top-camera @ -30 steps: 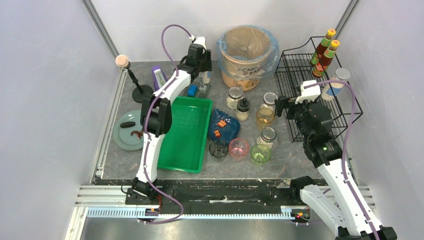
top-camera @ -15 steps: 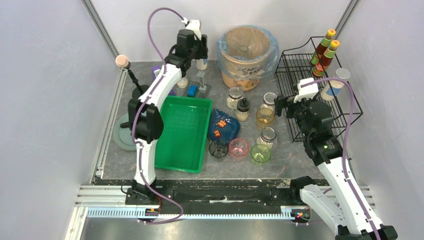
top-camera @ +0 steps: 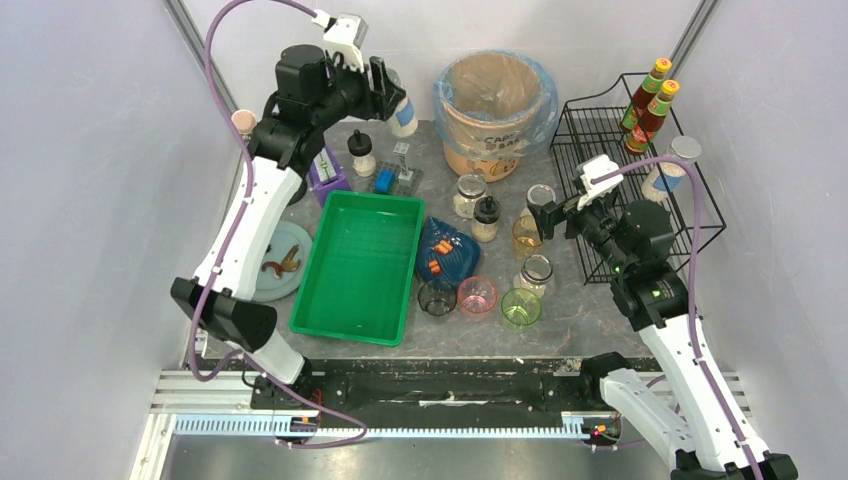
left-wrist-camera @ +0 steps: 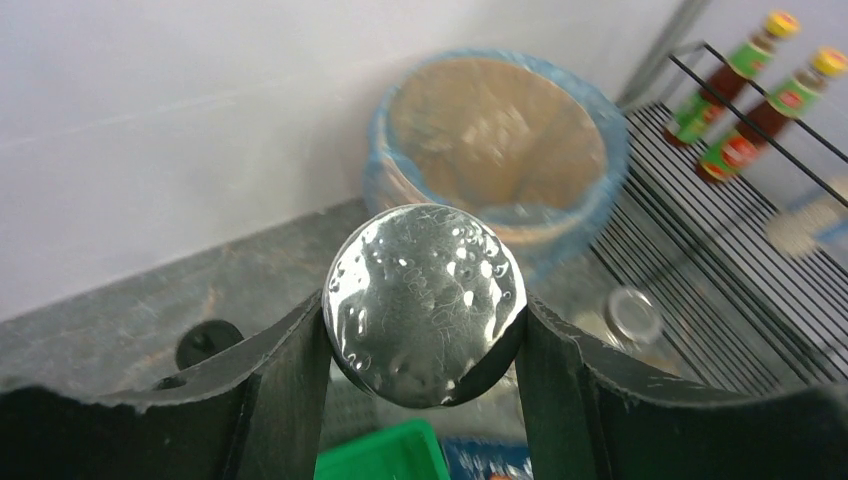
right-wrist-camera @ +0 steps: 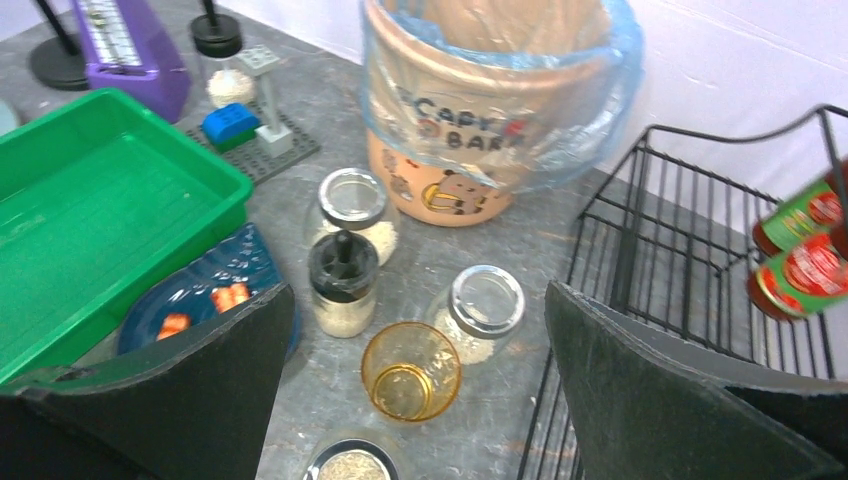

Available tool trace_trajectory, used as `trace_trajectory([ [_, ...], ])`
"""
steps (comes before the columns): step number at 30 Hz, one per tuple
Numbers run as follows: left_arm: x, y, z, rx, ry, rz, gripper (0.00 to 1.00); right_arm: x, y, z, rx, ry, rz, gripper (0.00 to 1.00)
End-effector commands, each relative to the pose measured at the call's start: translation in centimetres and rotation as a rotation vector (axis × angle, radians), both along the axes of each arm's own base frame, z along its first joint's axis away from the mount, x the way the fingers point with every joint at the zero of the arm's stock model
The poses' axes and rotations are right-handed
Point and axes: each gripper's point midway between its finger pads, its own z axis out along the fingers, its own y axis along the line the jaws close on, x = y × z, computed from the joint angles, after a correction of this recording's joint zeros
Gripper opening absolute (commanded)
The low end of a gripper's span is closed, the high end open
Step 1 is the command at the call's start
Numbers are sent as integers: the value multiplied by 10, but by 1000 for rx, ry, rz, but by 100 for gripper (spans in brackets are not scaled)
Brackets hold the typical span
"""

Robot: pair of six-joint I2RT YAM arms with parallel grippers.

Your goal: Clear the kitchen counter

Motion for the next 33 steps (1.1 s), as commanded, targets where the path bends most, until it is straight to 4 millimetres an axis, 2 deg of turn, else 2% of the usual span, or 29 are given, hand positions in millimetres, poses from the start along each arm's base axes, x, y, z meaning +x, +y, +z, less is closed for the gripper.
trace_trajectory([
  [1, -50, -17, 1, -15, 35, -200, 37, -12, 30, 22, 14, -79, 192, 98],
  [6, -95, -36, -12, -26, 88, -370, 37, -32, 68, 17, 50, -137, 445, 98],
  [9, -120, -50, -24, -7, 107, -454, 37, -38, 82, 15, 94, -160, 543, 98],
  [15, -168, -80, -37, 19, 124, -620, 36, -39, 107, 15, 145, -174, 648, 98],
  [22, -212, -112, -37, 53, 102, -773, 36, -40, 140, 8, 133, -163, 717, 98],
  [27, -230, -124, -43, 108, 70, -847, 36, -42, 158, 3, 106, -163, 756, 98],
  [33, -234, -129, -51, 155, 60, -872, 36, -53, 175, 4, 124, -141, 820, 93],
])
